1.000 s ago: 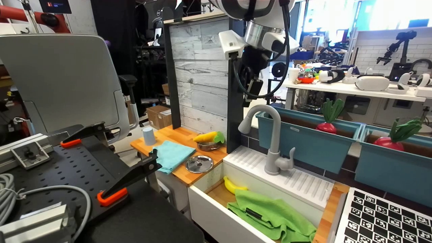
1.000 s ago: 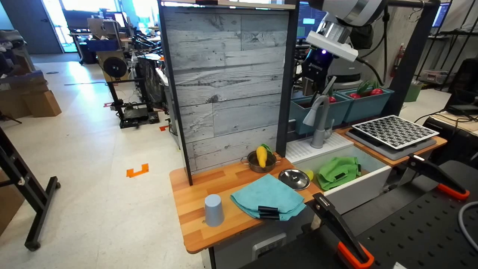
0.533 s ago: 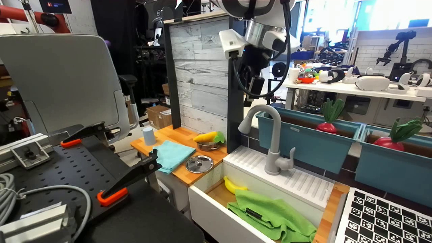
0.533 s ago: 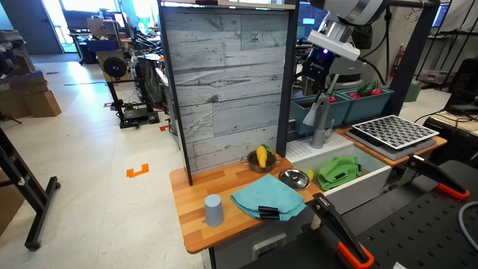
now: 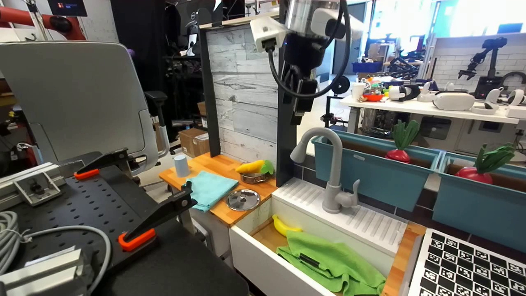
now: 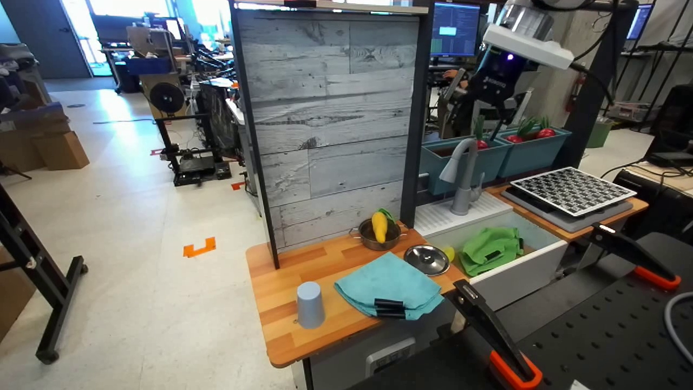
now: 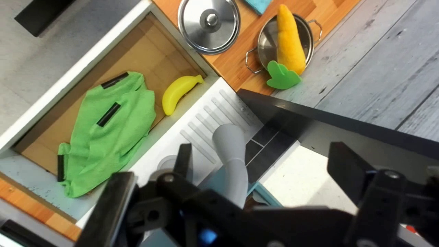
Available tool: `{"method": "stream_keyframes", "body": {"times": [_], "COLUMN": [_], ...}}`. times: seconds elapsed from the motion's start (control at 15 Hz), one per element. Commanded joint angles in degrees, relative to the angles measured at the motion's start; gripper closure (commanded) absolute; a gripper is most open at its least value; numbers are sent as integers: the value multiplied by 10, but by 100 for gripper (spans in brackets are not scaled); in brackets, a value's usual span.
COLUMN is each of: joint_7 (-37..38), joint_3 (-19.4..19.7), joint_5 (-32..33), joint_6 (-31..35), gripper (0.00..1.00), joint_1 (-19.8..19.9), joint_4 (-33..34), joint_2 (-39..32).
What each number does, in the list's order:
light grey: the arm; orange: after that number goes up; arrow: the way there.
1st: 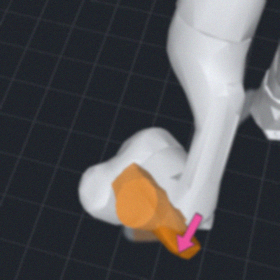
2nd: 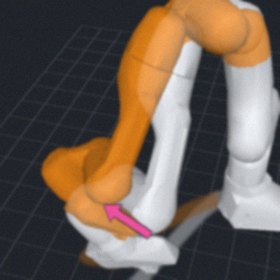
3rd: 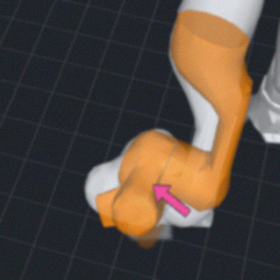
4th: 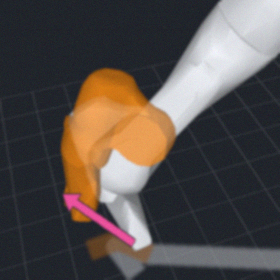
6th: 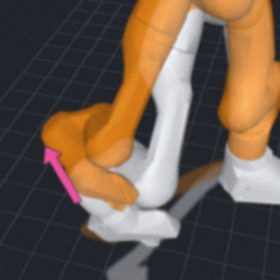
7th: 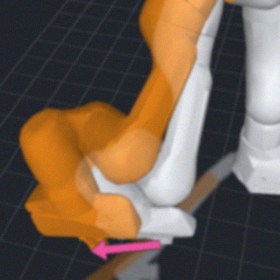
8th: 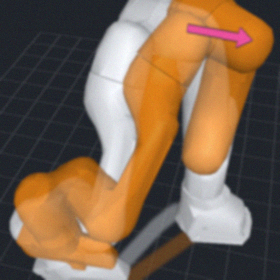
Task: Move the tap nozzle to the left
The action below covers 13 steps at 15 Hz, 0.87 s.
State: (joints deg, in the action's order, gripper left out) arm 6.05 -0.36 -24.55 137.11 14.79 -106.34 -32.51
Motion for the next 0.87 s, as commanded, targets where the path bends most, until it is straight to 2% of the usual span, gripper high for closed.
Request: {"method": "stream_keyframes", "body": {"times": [0.0,0.2,0.27,0.47,0.8], "joint_7": [-72,-125,-97,-119,-122], "joint_3": [12,29,31,37,37], "joint_5": [-3,19,3,5,5], "joint_6": [15,12,-1,-1,-1], "gripper": [0,0,0,0,0], "joint_1": [6,-5,-7,-12,-14], "joint_4": [-140,-225,-145,-206,-216], "joint_2": [134,227,149,213,220]}}
